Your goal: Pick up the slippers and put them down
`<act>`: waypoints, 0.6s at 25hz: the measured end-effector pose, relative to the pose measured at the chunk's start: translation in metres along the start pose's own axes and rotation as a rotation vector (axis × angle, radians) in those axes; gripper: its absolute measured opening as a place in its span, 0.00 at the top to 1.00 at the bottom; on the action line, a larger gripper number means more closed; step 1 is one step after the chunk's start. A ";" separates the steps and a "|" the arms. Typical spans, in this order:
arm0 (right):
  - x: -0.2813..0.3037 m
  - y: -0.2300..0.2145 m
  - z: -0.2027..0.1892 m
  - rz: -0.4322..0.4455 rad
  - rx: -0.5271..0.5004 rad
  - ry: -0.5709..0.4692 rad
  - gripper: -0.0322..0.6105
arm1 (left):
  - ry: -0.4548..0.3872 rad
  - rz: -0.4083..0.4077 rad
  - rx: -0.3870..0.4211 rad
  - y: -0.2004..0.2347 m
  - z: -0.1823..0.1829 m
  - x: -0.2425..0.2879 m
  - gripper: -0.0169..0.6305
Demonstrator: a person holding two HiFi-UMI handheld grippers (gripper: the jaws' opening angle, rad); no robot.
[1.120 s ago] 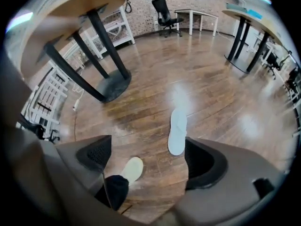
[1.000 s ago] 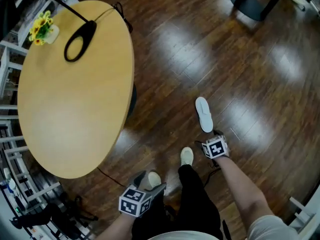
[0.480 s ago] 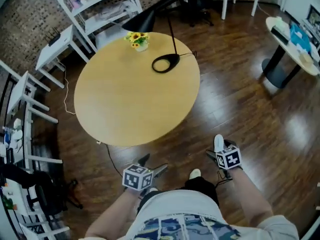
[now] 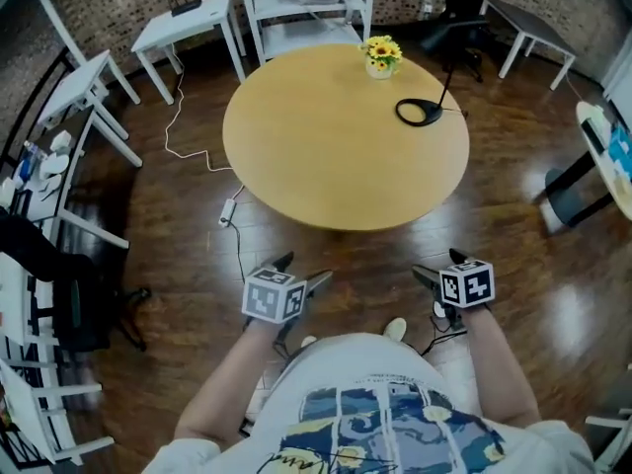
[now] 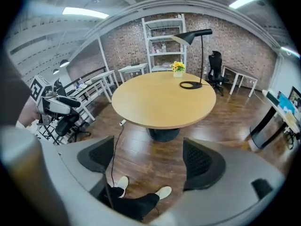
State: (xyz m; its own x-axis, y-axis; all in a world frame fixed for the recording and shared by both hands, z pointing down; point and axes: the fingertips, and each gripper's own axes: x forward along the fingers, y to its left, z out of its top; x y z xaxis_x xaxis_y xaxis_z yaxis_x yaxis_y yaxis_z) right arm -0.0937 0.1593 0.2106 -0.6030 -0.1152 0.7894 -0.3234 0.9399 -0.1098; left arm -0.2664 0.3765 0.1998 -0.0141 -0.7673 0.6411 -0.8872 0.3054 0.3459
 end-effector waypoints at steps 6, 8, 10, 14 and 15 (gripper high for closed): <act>-0.005 0.074 0.006 -0.010 0.036 -0.030 0.21 | 0.006 0.029 -0.034 0.060 -0.030 -0.061 0.33; -0.006 0.089 0.002 -0.015 0.048 -0.031 0.21 | 0.017 0.028 -0.030 0.069 -0.038 -0.074 0.33; -0.006 0.100 -0.004 -0.009 0.053 -0.026 0.21 | 0.020 0.028 -0.029 0.072 -0.044 -0.082 0.33; -0.012 0.114 -0.009 0.003 0.045 -0.041 0.21 | 0.012 0.034 -0.033 0.073 -0.050 -0.090 0.33; -0.016 0.117 -0.011 0.001 0.051 -0.046 0.21 | 0.013 0.029 -0.034 0.072 -0.053 -0.092 0.33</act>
State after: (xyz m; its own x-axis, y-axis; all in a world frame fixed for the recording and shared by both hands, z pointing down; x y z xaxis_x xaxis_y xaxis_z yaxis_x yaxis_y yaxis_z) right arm -0.1139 0.2749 0.1919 -0.6358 -0.1301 0.7608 -0.3585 0.9227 -0.1418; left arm -0.3043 0.4985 0.2018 -0.0330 -0.7506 0.6599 -0.8702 0.3463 0.3504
